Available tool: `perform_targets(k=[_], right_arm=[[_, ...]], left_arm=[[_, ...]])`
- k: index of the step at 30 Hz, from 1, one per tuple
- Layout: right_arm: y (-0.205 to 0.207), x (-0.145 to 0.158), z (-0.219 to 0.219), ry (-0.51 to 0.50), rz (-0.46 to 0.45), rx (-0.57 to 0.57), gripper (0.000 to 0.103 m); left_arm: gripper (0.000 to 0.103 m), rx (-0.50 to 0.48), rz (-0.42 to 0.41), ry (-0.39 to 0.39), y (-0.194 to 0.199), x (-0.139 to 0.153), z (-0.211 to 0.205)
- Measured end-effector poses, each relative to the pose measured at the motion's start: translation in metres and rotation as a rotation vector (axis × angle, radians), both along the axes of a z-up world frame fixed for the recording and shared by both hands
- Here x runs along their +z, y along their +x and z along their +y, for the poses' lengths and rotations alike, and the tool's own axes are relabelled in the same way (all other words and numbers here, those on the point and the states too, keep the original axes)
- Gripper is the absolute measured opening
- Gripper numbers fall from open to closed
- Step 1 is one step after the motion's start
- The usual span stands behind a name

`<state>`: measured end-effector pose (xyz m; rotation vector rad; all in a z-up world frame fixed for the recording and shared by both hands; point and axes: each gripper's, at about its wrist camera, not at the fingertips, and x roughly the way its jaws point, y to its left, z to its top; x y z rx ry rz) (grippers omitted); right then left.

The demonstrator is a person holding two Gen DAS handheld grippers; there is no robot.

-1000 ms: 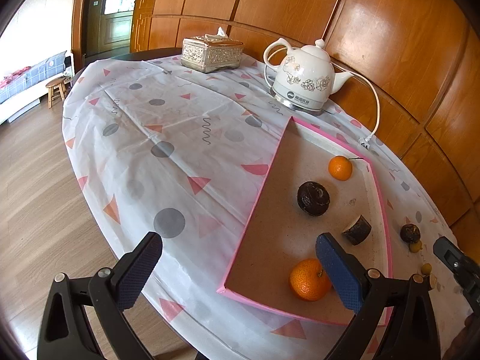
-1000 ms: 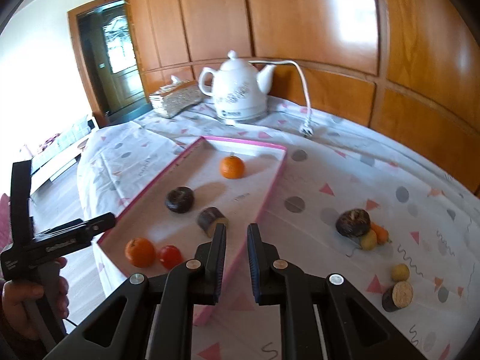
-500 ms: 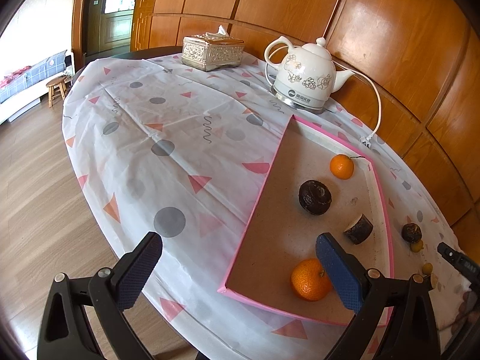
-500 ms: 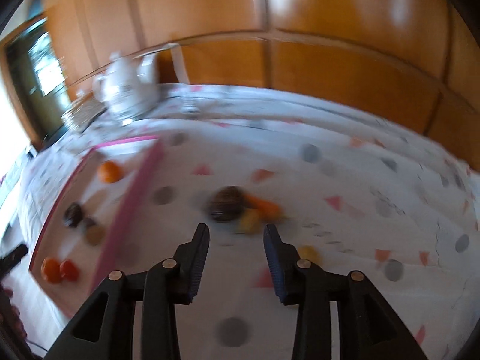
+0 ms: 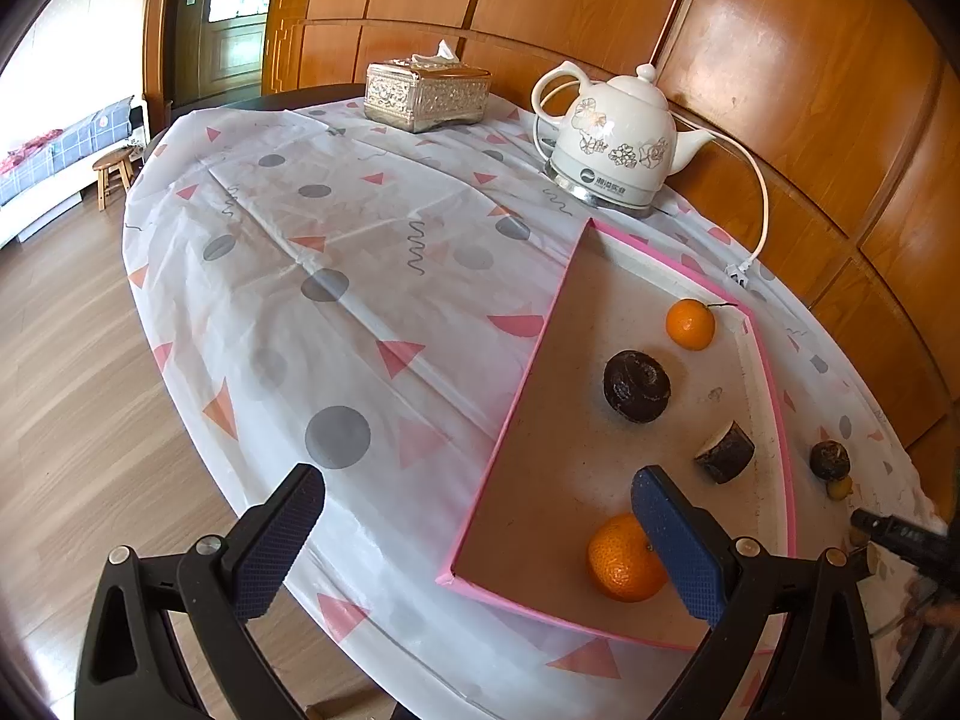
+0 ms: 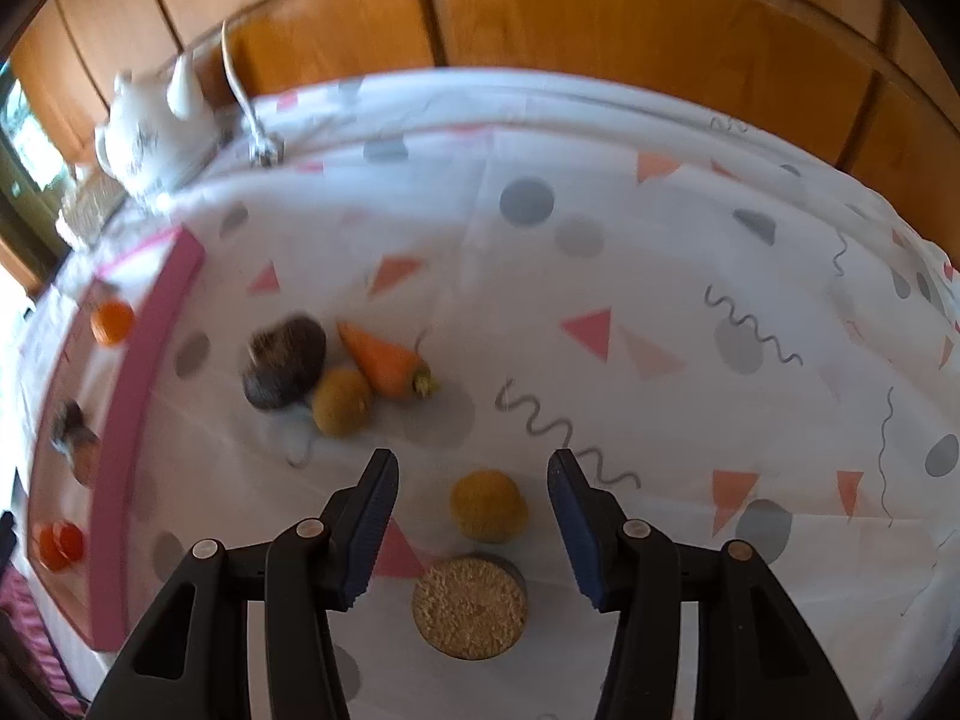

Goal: Organize fruits
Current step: 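Carry the yellow fruit into the pink tray and open the right gripper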

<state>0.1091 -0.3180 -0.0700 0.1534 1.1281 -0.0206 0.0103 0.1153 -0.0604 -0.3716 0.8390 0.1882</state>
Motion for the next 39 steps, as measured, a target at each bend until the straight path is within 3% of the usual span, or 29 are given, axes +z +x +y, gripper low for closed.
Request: perform_targets(k=[1, 3, 9, 18, 27, 39], right_arm=[[0.000, -0.004, 0.003, -0.016, 0.003, 0.008, 0.035], [-0.002, -0.007, 0.004, -0.033, 0.000, 0.008, 0.025], [-0.006, 0.012, 0.012, -0.042, -0.094, 0.007, 0.025], [-0.012, 0.043, 0.090, 0.035, -0.182, 0.190, 0.025], [-0.011, 0.048, 0.186, 0.132, -0.187, 0.385, 0.025], [-0.007, 0.043, 0.242, 0.181, -0.157, 0.442, 0.027]], left_arm=[[0.103, 0.001, -0.001, 0.001, 0.000, 0.000, -0.001], [0.103, 0.001, -0.002, 0.001, 0.000, 0.000, 0.000], [0.103, 0.008, -0.003, -0.001, 0.001, 0.001, 0.002], [0.103, 0.035, -0.013, -0.001, -0.003, 0.005, 0.010], [0.103, 0.068, -0.013, -0.005, -0.006, 0.006, 0.017], [0.103, 0.091, -0.002, -0.019, -0.008, 0.003, 0.026]])
